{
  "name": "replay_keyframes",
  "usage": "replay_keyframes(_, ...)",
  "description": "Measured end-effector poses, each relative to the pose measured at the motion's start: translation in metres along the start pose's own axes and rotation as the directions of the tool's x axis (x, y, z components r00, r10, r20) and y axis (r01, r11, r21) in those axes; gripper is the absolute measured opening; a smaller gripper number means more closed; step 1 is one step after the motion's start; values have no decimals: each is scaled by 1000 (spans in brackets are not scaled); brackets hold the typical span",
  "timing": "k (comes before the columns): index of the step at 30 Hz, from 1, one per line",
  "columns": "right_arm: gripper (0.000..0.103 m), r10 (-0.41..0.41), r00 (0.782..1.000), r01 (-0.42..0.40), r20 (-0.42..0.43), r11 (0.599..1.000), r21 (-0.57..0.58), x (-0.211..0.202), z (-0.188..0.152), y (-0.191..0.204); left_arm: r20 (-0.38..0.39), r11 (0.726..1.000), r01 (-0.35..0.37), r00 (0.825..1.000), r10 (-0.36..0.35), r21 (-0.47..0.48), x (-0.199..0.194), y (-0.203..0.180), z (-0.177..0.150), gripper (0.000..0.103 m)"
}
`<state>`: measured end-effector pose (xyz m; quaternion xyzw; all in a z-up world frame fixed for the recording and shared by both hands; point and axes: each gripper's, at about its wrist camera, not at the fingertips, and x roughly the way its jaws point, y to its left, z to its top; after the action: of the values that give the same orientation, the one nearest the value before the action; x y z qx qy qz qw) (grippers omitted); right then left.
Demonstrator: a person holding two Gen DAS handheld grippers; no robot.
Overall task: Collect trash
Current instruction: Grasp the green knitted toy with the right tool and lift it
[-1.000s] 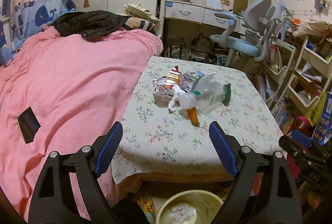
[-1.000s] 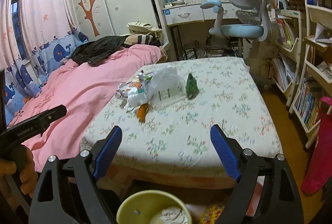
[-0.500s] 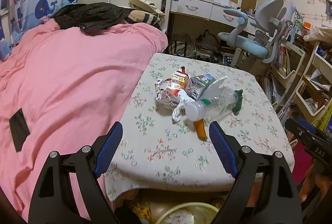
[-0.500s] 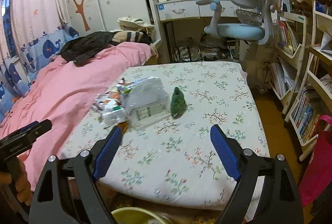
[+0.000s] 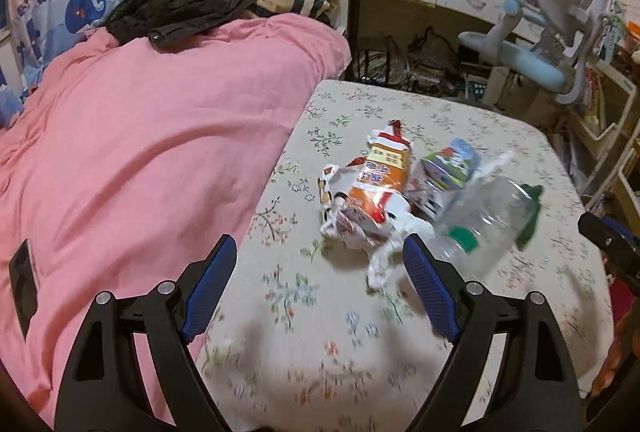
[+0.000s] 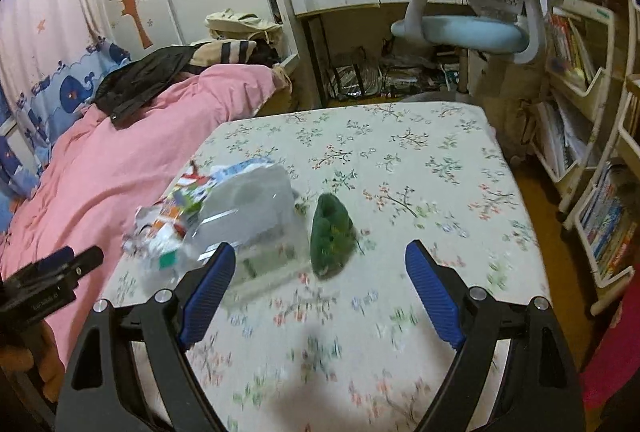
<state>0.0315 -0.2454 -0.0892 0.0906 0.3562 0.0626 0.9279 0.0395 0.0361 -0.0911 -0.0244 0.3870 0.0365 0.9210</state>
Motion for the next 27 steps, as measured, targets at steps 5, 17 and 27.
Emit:
replay_keyframes(5,83,-23,1000,23,-14,1000,21,31,15,-4,-57,1000,-25,998,26,14,32,-6,11,82)
replay_keyframes(17,54,-32,989,47,-142,994,104,65,23,-36,-269,957,224,948,-170,184,48,-55,0,82)
replay_keyframes(27,46,-2,976,27,-217,993,113,61,10,-53,-247,967,249,942,-227,62,37,-28,2,81)
